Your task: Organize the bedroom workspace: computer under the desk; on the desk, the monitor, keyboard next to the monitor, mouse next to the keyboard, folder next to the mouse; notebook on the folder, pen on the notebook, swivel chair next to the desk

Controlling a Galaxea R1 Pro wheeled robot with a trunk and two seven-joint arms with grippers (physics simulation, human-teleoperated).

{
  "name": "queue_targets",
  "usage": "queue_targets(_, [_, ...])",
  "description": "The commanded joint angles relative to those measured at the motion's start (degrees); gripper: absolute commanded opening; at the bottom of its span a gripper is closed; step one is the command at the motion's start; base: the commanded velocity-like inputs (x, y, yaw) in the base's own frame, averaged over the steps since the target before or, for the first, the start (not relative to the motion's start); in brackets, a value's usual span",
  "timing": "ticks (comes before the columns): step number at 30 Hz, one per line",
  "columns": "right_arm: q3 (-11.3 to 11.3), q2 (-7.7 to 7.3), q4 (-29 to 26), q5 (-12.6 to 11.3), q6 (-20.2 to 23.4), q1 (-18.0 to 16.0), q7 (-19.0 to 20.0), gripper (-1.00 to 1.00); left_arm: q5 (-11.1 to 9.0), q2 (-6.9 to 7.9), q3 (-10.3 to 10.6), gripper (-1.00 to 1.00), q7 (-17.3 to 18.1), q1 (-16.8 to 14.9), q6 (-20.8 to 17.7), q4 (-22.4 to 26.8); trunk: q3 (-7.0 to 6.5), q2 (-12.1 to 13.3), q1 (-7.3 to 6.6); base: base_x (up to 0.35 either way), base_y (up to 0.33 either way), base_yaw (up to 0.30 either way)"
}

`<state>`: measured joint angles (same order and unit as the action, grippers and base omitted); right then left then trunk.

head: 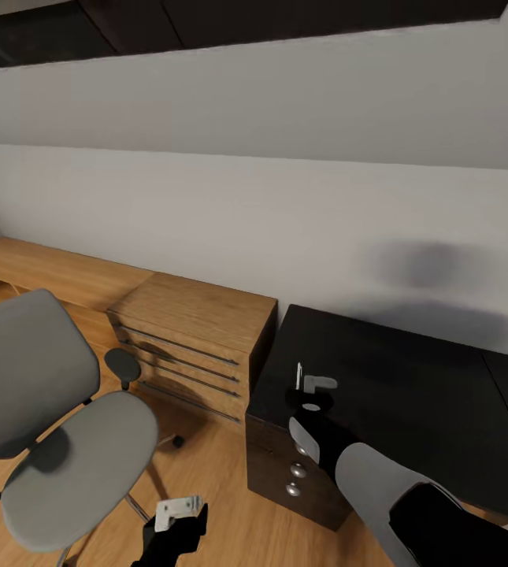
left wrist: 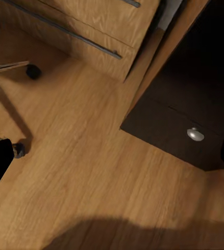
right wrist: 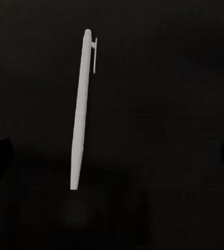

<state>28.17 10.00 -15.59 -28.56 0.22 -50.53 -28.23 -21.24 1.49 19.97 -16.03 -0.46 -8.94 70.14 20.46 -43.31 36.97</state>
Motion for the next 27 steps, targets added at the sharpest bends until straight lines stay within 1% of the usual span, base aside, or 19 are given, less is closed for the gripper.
queue_targets(1, [0.5,0.0,-0.3,-0.4,0.9,-0.1,-0.4,1.0,-0.6,0.35,-0.3,1.0,-0.5,0.3,-1.9,2.6,0.08,-0.1,0.01,0.0,0.0,0.0])
queue_targets(2, [0.5,0.0,-0.8,-0.4,1.5,-0.1,-0.4,1.0,-0.8,0.49,-1.4,1.0,-0.6,0.5,-3.5,4.7,0.08,-0.1,0.01,0.0,0.0,0.0])
queue_targets(4, [0.5,0.0,-2.2,-0.5,2.1,-0.1,-0.5,1.0,-1.3,0.43,-4.5,1.0,-0.6,0.7,-7.8,8.7,0.08,-0.1,0.01,0.0,0.0,0.0])
queue_targets(5, [0.5,0.0,-2.5,-0.6,2.2,-0.1,-0.5,1.0,-1.4,0.4,-5.3,1.0,-0.5,0.7,-9.0,9.6,0.08,-0.1,0.01,0.0,0.0,0.0])
queue_targets(7, [0.5,0.0,-3.3,-0.9,2.4,0.0,-0.6,1.0,-1.7,0.31,-8.1,1.0,-0.5,0.8,-14.3,14.1,0.08,-0.1,0.01,0.0,0.0,0.0])
queue_targets(8, [0.4,0.0,-3.5,-1.6,2.5,0.0,-0.7,1.0,-2.3,0.29,-9.4,1.0,-0.6,0.8,-16.1,16.4,0.08,-0.1,0.01,0.0,0.0,0.0])
queue_targets(9, [0.4,0.0,-3.5,-2.0,2.5,0.0,-0.7,1.0,-2.7,0.29,-9.8,1.0,-0.6,0.8,-16.5,17.0,0.08,-0.1,0.01,0.0,0.0,0.0])
queue_targets(11, [0.3,0.0,-3.5,-3.5,2.5,0.0,-0.8,1.0,-5.0,0.3,-11.6,1.0,-0.5,0.8,-17.3,19.2,0.08,-0.1,0.01,0.0,0.0,0.0])
queue_targets(13, [0.3,0.0,-3.5,-3.9,2.5,0.0,-0.8,1.0,-6.3,0.34,-12.2,1.0,-0.5,0.8,-17.6,19.9,0.08,-0.1,0.01,0.0,0.0,0.0])
queue_targets(15, [0.4,0.0,-3.6,-4.2,2.4,0.0,-0.8,1.0,-8.2,0.42,-13.5,1.0,-0.5,0.8,-17.9,20.6,0.08,-0.1,0.01,0.0,0.0,0.0])
queue_targets(17, [0.5,0.0,-3.6,-4.2,2.3,0.1,-0.8,1.0,-8.9,0.51,-14.1,1.0,-0.5,0.8,-17.9,20.8,0.08,-0.1,0.01,0.0,0.0,0.0])
queue_targets(19, [0.5,0.0,-3.5,-4.3,2.3,0.1,-0.8,1.0,-9.2,0.67,-14.5,1.0,-0.5,0.8,-17.9,20.9,0.08,-0.1,0.01,0.0,0.0,0.0])
queue_targets(27, [0.6,0.0,-3.5,-4.1,2.2,0.1,-0.9,1.0,-9.2,0.94,-14.7,1.0,-0.5,0.8,-18.0,20.8,0.08,-0.1,0.01,0.0,0.0,0.0])
